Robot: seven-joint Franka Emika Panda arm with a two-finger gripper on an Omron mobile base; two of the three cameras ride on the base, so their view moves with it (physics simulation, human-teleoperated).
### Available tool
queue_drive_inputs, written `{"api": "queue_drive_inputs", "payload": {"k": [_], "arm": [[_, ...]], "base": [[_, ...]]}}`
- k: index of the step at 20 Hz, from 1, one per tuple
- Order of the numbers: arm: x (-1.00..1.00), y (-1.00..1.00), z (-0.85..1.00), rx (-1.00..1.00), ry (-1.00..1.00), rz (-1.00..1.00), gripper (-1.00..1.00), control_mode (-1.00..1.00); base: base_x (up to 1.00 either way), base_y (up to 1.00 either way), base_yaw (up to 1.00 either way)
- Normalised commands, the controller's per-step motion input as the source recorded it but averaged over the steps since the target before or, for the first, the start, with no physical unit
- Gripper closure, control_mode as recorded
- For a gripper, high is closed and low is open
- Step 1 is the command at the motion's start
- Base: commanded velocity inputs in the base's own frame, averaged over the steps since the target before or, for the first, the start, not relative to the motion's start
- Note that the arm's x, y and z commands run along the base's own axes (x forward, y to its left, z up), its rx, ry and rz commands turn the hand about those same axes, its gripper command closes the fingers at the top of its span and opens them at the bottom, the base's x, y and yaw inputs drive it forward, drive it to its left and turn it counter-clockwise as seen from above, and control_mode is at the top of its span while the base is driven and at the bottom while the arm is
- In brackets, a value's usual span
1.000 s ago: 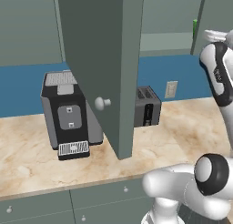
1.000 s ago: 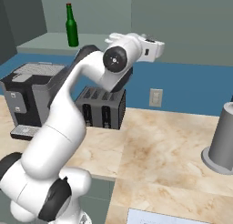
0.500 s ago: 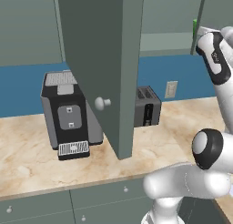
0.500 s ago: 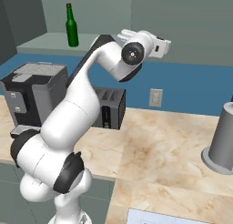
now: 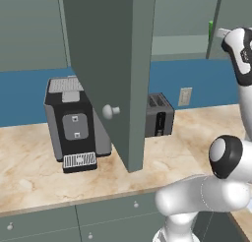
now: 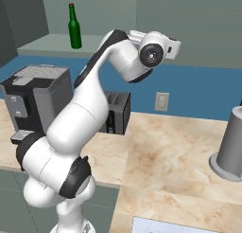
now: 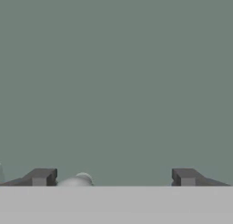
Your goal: Open the cabinet directly in front. Then move the beer and the cup to the dining counter with the candle on it.
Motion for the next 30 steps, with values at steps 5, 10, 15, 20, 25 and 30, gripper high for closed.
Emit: {"api": "queue_drive_inputs", "payload": {"k": [5, 10, 15, 20, 25, 30], "arm": [[0.35, 0.0, -0.27, 0.0, 0.0, 0.02, 1.0, -1.0], [0.0, 0.0, 0.0, 0.0, 0.0, 0.0, 1.0, -1.0], [-0.08, -0.02, 0.0, 0.0, 0.0, 0.0, 1.0, -1.0], [-0.62, -0.4, 0.1, 0.0, 0.0, -0.01, 1.0, -1.0], [-0.81, -0.65, 0.14, 0.0, 0.0, -0.04, 1.0, -1.0], [-0.9, -0.84, 0.07, 0.02, 0.0, -0.08, 1.0, -1.0]], "base": [[0.0, 0.0, 0.0], [0.0, 0.0, 0.0], [0.0, 0.0, 0.0], [0.0, 0.0, 0.0], [0.0, 0.0, 0.0], [0.0, 0.0, 0.0]]}}
